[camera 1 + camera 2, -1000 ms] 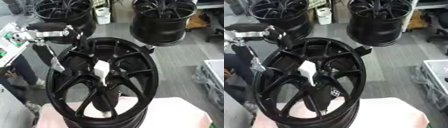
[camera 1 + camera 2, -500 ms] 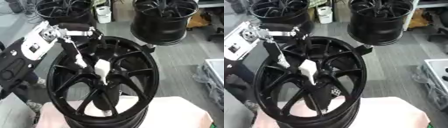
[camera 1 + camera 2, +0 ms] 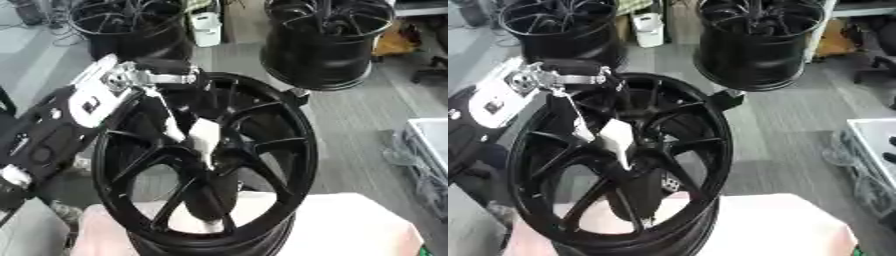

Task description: Pull the pin out of the wheel hub.

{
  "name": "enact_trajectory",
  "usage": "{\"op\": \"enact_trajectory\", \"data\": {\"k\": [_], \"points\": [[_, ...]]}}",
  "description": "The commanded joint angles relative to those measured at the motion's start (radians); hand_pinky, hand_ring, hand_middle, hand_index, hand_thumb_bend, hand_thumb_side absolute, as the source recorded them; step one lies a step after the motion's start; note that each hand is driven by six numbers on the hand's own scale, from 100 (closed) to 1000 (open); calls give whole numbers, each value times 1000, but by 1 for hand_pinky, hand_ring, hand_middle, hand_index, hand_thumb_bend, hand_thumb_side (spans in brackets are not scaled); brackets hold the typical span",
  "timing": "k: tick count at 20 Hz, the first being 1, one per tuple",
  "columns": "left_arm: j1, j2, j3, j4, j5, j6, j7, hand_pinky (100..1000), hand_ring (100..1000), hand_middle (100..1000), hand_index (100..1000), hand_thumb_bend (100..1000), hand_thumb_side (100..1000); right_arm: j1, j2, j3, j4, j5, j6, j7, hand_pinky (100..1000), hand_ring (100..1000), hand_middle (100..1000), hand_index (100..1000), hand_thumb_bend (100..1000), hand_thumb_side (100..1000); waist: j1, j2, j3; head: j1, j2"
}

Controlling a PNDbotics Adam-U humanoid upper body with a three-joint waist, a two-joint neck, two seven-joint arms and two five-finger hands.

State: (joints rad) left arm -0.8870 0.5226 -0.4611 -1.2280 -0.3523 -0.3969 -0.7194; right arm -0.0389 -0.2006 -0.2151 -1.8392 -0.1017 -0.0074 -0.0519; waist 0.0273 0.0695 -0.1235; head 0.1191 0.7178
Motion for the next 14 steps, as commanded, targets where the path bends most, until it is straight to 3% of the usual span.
{"op": "enact_trajectory", "data": {"k": [1, 8, 14], "points": [[-19, 2, 0, 2, 9, -81, -96, 516, 494, 622, 712, 659, 321, -12, -15, -1, -6, -5, -1, 5, 728, 802, 808, 934, 100, 760, -5, -12, -2, 2, -8], [-12, -3, -2, 1, 48, -64, -132, 467, 415, 519, 617, 627, 306, -13, -14, -1, -4, -7, -1, 9, 729, 803, 810, 935, 100, 759, -8, -11, 0, 2, -8], [-7, -7, 0, -4, 111, -33, -124, 410, 318, 372, 470, 474, 278, -13, -12, -3, -4, -8, -2, 10, 729, 803, 810, 936, 100, 760, -9, -11, -1, 1, -11]]}}
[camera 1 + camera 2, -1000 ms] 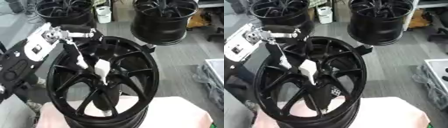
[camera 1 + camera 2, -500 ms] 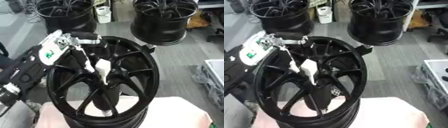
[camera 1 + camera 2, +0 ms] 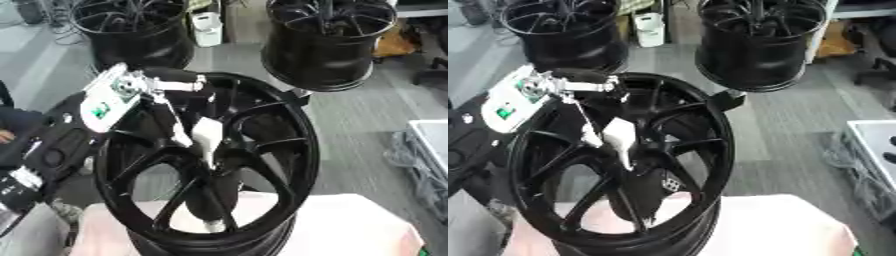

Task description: Pull the pin out of the wheel hub.

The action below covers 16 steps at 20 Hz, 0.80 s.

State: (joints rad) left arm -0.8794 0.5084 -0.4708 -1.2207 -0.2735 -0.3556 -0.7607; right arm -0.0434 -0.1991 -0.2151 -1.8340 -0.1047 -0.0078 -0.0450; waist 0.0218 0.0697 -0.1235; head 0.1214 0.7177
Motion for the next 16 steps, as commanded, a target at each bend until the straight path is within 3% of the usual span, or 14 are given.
{"op": "enact_trajectory", "data": {"k": [1, 9, 14, 16], "points": [[-14, 8, 10, -12, 50, -68, -81, 404, 310, 361, 460, 468, 277, -8, -14, -3, -9, -5, -1, 3, 729, 803, 811, 936, 100, 761, -4, -11, -1, -2, -10], [-16, 22, 16, -37, 161, -20, -101, 396, 289, 333, 433, 428, 294, -7, -13, -5, -9, -5, -1, 2, 730, 803, 810, 936, 100, 767, -3, -12, 0, -5, -12], [-17, 38, 26, -57, 181, -10, -108, 398, 289, 334, 434, 442, 277, -7, -13, -7, -9, -6, -1, 0, 730, 804, 810, 936, 100, 761, -4, -13, 1, -7, -13], [-18, 44, 30, -60, 180, -5, -103, 404, 300, 369, 467, 488, 263, -7, -13, -7, -9, -6, -1, 1, 730, 804, 811, 936, 100, 761, -4, -13, 2, -7, -13]]}}
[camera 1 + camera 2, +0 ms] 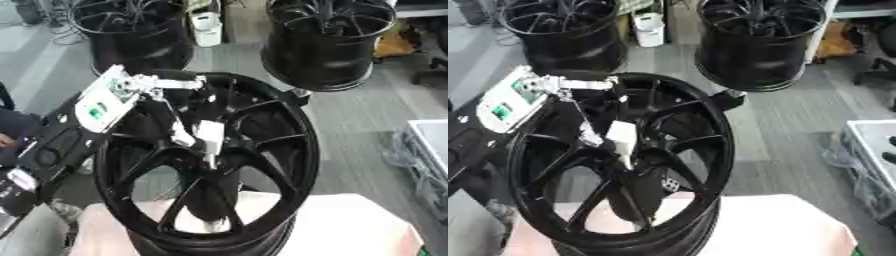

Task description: Pull the pin out of the wheel hub.

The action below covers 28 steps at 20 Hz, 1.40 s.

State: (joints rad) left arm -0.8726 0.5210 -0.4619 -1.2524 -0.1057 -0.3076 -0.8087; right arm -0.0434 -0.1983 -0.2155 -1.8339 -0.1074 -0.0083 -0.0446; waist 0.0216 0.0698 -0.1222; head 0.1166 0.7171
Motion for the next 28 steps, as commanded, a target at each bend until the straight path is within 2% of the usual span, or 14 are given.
{"op": "enact_trajectory", "data": {"k": [1, 3, 5, 7, 11, 13, 18, 20, 22, 25, 28], "points": [[-25, 34, 23, -30, 8, -52, -52, 427, 339, 455, 548, 589, 267, -7, -14, -6, -9, -3, -1, 1, 730, 804, 811, 936, 100, 761, -4, -13, 1, -3, -13], [-25, 37, 24, -35, -1, -56, -46, 469, 413, 588, 693, 768, 350, -7, -14, -6, -9, -4, -1, 1, 730, 804, 811, 936, 100, 761, -4, -13, 2, -3, -13], [-26, 39, 22, -39, -11, -68, -49, 507, 464, 687, 793, 853, 396, -7, -14, -7, -9, -4, -1, 1, 730, 804, 811, 936, 100, 761, -4, -13, 2, -3, -14], [-26, 37, 17, -39, -27, -84, -61, 526, 481, 735, 832, 866, 403, -7, -14, -6, -9, -4, -1, 1, 730, 804, 811, 936, 100, 761, -4, -13, 2, -3, -15], [-24, 32, -1, -34, -77, -118, -95, 536, 485, 756, 845, 837, 398, -7, -14, -6, -9, -4, 0, 2, 730, 804, 811, 936, 100, 762, -4, -13, 0, -2, -15], [-22, 29, -7, -31, -120, -137, -97, 516, 460, 716, 811, 779, 358, -7, -14, -6, -8, -4, 0, 2, 730, 804, 811, 936, 100, 763, -4, -12, -1, -2, -15], [-18, 16, -3, -15, -191, -161, -98, 473, 407, 611, 737, 725, 316, -7, -13, -5, -9, -5, 0, 3, 730, 804, 811, 936, 100, 763, -3, -12, -3, -2, -14], [-19, 12, 3, -10, -196, -161, -85, 434, 352, 503, 641, 667, 297, -6, -13, -6, -8, -5, 0, 3, 730, 804, 811, 936, 100, 763, -3, -12, -3, -2, -14], [-21, 9, 9, -5, -195, -149, -52, 398, 309, 422, 556, 581, 280, -6, -13, -6, -9, -5, 0, 3, 730, 804, 811, 936, 100, 763, -3, -13, -3, -3, -14], [-23, 4, 16, 0, -173, -108, 13, 364, 274, 350, 490, 462, 289, -7, -12, -6, -9, -5, 0, 3, 730, 804, 811, 936, 100, 763, -3, -13, -3, -4, -14], [-26, 6, 21, -7, -131, -67, 47, 356, 264, 332, 472, 446, 282, -6, -12, -6, -8, -5, 1, 2, 730, 804, 811, 936, 100, 763, -3, -12, -2, -4, -14]]}}
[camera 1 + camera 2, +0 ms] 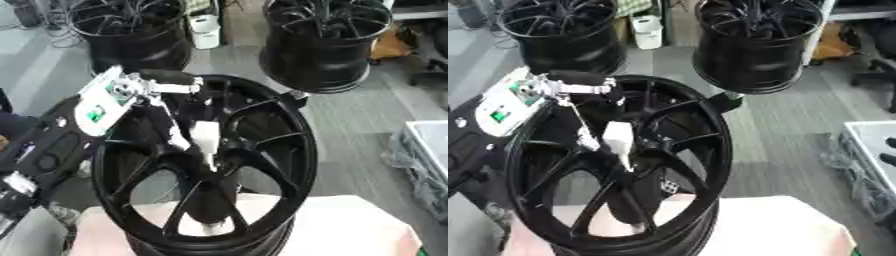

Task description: Pull the pin out of the wheel hub.

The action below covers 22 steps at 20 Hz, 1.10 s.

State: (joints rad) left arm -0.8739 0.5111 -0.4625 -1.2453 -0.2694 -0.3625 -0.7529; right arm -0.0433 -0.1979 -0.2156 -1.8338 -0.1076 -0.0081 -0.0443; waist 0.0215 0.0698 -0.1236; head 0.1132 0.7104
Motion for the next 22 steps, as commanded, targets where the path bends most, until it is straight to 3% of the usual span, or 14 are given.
{"op": "enact_trajectory", "data": {"k": [1, 9, 13, 18, 22], "points": [[-26, 18, 25, -19, 48, 0, -5, 356, 263, 329, 469, 443, 282, -6, -12, -6, -8, -5, 0, 2, 730, 804, 811, 936, 100, 763, -3, -12, -1, -1, -8], [-38, 84, 97, -112, 162, 67, 15, 359, 267, 321, 463, 443, 297, -6, -13, -9, -8, -5, 0, 0, 730, 804, 811, 936, 100, 760, -5, -14, 3, -5, -11], [-16, 195, 185, -203, 249, 94, 74, 370, 272, 329, 471, 443, 314, -6, -14, -14, -9, -3, 0, -4, 730, 804, 811, 936, 100, 761, -2, -14, 10, -15, -17], [117, 408, 354, -286, 344, 132, 197, 391, 295, 357, 496, 453, 323, -8, -19, -24, -11, 1, 0, -15, 731, 803, 810, 936, 100, 761, 8, -12, 29, -33, -23], [274, 513, 487, -212, 350, 174, 279, 401, 308, 379, 515, 469, 324, -10, -19, -27, -11, 3, 1, -17, 731, 803, 810, 936, 100, 762, 11, -10, 41, -39, -26]]}}
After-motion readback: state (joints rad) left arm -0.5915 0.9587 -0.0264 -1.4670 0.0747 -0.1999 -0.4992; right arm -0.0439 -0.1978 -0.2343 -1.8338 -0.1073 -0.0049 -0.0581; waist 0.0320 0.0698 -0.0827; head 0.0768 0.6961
